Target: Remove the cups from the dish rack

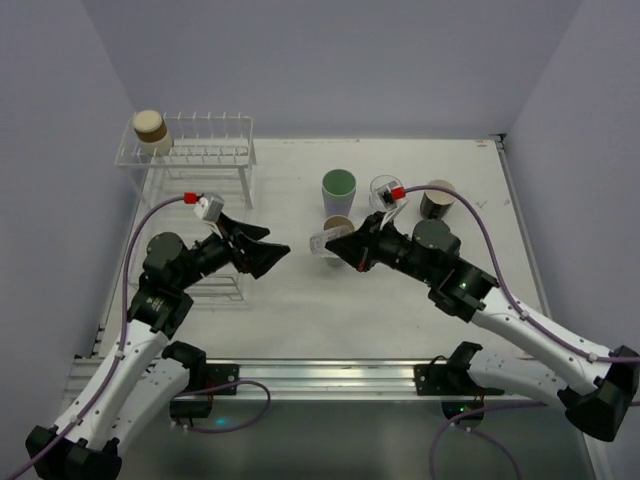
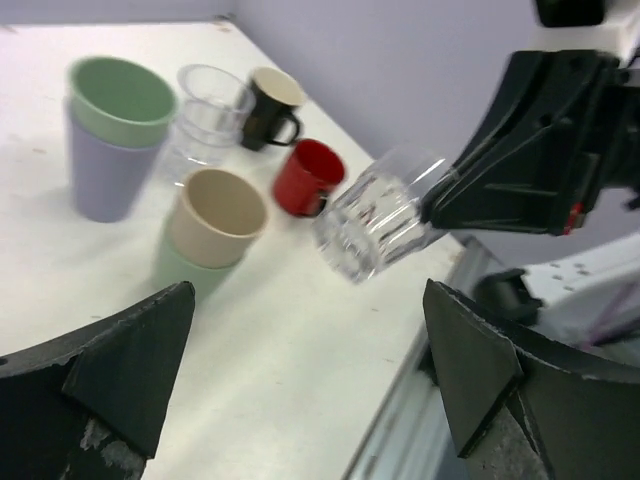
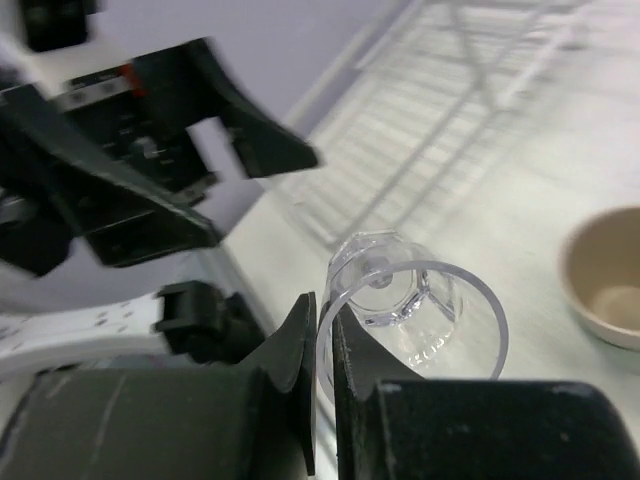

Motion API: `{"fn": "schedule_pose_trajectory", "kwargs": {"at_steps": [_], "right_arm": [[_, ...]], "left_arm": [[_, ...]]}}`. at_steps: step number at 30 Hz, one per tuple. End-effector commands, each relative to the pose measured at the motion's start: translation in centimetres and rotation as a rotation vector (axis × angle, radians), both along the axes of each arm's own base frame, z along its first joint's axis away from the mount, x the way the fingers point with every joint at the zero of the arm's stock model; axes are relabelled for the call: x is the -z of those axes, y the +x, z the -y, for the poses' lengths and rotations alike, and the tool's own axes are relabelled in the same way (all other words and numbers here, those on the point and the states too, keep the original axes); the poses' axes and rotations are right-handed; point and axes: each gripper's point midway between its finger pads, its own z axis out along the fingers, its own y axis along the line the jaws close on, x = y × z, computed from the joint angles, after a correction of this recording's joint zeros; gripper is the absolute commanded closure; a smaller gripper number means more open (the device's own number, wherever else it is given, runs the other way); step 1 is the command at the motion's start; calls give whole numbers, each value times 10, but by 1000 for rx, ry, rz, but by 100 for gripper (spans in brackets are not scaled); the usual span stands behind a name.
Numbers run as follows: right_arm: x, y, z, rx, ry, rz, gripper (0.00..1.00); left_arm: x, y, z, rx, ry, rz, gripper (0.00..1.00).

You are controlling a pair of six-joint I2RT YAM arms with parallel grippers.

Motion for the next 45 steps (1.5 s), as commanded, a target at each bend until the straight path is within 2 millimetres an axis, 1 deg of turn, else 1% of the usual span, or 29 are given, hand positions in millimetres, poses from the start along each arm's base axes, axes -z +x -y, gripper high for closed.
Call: {"fn": "schedule_pose_trajectory", "kwargs": {"at_steps": [1,2,4,5,6,7,8,9,10,11,13,14,16,17,20,21,31,32,34,35,36,37,39,40,41,42,43,44,45], "right_arm": [[21,33,67,305,-258,-3,100],[36,40,90,371,-338,-53,100],[56,52,113,448,-437,-103,100],[69,53,122,462,-492,-141,100],[74,61,130,496,-520,-158,100],[93,68,133,511,-591,-194,100],[97,76,138,542,-625,-200,100],[104,82,139,550,-656,-214,100],[123,90,136,540,-717,-250,100],[122,99,136,563,-735,-244,100],[135,109,135,568,-790,-262,100],[146,118,132,562,-822,-283,100],[158,123,127,545,-856,-303,100],[170,128,124,536,-885,-323,100],[186,133,123,531,-926,-344,100],[196,135,124,535,-955,-360,100],[233,141,124,534,-1030,-401,100],[234,142,124,534,-1030,-399,99],[233,143,124,543,-1027,-394,93],[232,143,126,545,-1030,-390,87],[229,143,126,550,-1028,-384,75],[221,143,126,556,-1014,-368,71],[211,142,128,565,-996,-353,63],[204,141,129,568,-982,-344,61],[189,139,129,576,-945,-320,59],[182,137,129,571,-922,-310,56],[173,136,127,571,-894,-294,49],[159,131,129,573,-856,-268,46],[151,129,127,566,-825,-252,44]], "left_arm": [[25,22,-38,-233,228,32,0],[35,23,-46,-267,278,23,0],[39,27,-57,-323,320,15,0],[37,27,-60,-332,341,28,0],[37,28,-61,-340,346,33,0],[36,29,-63,-352,346,34,0],[36,28,-63,-350,344,39,0],[38,28,-63,-349,345,34,0],[39,29,-64,-353,348,32,0],[41,28,-65,-358,353,28,0],[43,28,-67,-369,355,25,0],[42,27,-67,-368,352,29,0],[41,26,-68,-374,350,34,0],[41,27,-68,-375,351,35,0],[41,27,-69,-376,352,34,0],[41,27,-69,-378,351,33,0],[43,31,-76,-421,366,24,0],[43,31,-77,-427,367,24,0],[44,34,-80,-449,375,17,0],[44,35,-82,-461,379,16,0],[43,36,-83,-470,378,17,0],[43,38,-86,-487,381,14,0],[42,41,-88,-510,379,8,0],[39,43,-88,-518,370,-1,0],[37,45,-87,-521,363,-6,0],[25,46,-87,-527,347,6,0],[21,49,-86,-532,336,-6,0],[16,51,-85,-534,330,-7,0],[-4,54,-87,-557,310,13,0]]}}
